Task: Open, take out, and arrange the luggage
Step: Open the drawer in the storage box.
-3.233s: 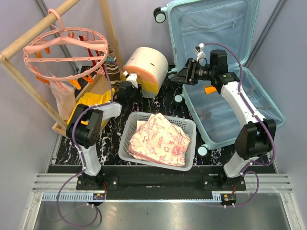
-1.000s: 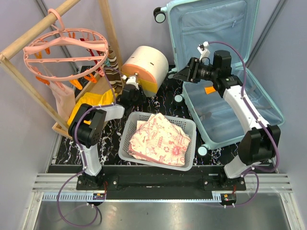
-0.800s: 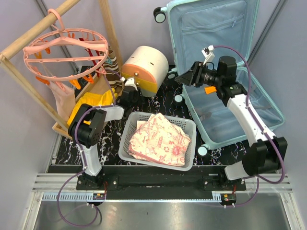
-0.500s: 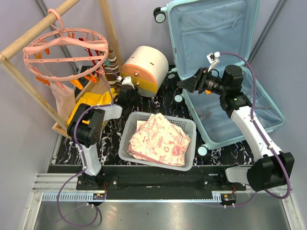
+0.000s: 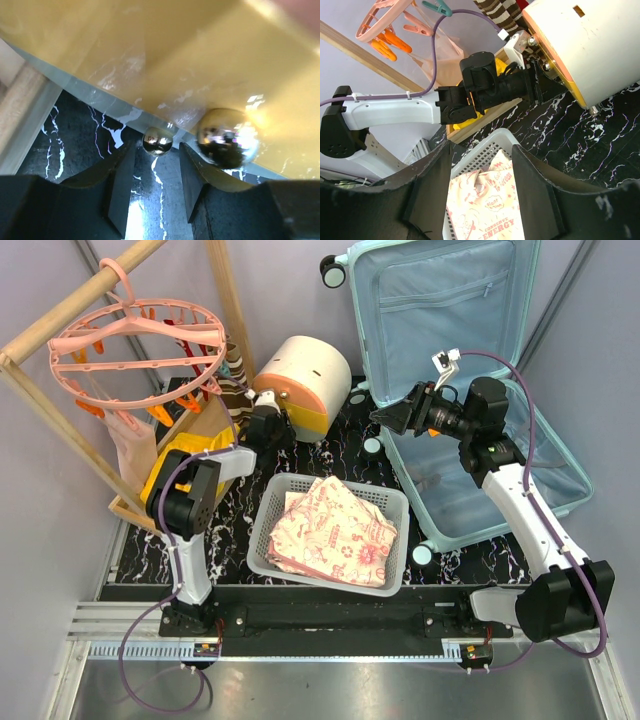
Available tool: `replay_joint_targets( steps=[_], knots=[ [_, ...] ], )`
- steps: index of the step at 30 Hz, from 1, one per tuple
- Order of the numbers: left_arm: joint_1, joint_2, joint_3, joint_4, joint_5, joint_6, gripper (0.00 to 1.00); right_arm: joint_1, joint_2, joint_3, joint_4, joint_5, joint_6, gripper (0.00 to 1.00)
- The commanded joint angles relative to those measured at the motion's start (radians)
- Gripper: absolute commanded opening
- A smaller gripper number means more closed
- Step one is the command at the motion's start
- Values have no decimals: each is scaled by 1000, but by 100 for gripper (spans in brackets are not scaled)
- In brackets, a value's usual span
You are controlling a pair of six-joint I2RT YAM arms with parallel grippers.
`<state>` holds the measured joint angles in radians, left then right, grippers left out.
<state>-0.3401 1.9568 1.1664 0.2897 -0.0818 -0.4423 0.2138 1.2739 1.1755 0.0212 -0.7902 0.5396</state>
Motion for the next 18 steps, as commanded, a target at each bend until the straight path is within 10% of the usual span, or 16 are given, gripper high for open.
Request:
replay_joint_targets(
  steps=[1,18],
  knots=[
    [9,16,55,5,20,-4,43,-2,-28,1,42,-14,-15,59],
    [23,31,81,11,53,2,18,-2,-18,-11,45,-15,-38,60]
  ],
)
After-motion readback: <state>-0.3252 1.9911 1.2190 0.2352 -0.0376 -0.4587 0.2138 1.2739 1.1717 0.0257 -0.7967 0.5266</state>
